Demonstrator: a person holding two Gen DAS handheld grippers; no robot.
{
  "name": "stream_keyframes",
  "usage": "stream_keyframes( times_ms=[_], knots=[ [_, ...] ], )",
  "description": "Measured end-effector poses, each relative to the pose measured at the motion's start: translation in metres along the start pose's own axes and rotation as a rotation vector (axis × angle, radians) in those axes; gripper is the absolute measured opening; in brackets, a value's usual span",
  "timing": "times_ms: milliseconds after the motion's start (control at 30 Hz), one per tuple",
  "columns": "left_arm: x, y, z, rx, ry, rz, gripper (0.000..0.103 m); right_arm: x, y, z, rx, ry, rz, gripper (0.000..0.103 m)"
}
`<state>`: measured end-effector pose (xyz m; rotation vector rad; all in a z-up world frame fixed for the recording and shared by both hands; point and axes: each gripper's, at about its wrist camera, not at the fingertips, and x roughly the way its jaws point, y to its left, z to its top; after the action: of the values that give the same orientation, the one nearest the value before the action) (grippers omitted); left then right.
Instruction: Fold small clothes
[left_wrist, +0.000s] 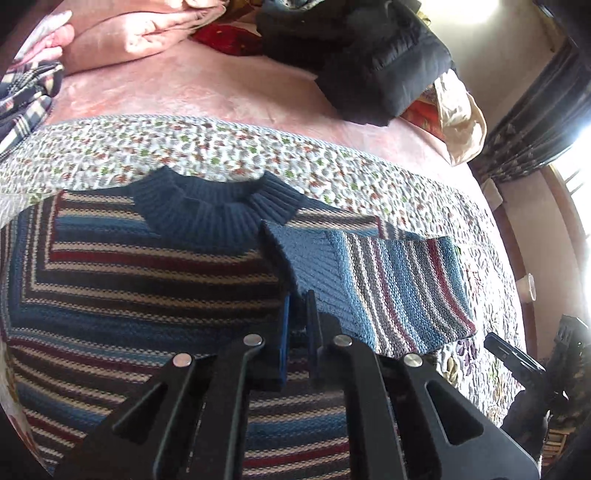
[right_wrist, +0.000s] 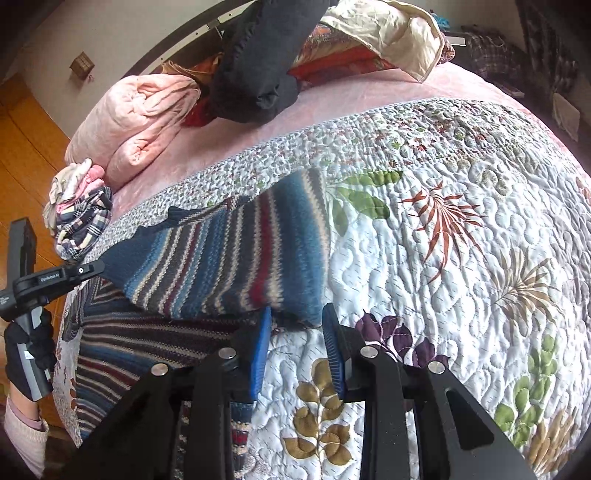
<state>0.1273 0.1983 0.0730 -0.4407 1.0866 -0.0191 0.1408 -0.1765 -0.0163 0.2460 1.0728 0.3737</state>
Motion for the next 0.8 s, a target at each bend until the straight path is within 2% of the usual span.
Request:
stream_keyframes(
  times_ms=[167,333,433,533,800],
  knots=[
    [-0.023,0.042,0.000,-0.043,-0.033,0.055,0.006,0.017,0.025,0.011,-0.035,0.012,0.037,0.030],
    [-0.030,0.075,0.002,-0.087,-0.037,0.093,0.006,0.050,0.043,0.015,-0.033,0.082,0.074,0.030],
    [-0.021,0.088,0.001,-0.086,-0.014,0.116,0.006,0.067,0.048,0.011,-0.031,0.120,0.061,0.030],
    [-0.005,0.097,-0.004,-0.087,0.019,0.130,0.006,0.077,0.048,0.006,-0.043,0.139,0.011,0.030],
    [0.041,0.122,-0.022,-0.096,0.117,0.193,0.008,0.092,0.044,-0.004,-0.067,0.147,-0.051,0.030]
  ],
)
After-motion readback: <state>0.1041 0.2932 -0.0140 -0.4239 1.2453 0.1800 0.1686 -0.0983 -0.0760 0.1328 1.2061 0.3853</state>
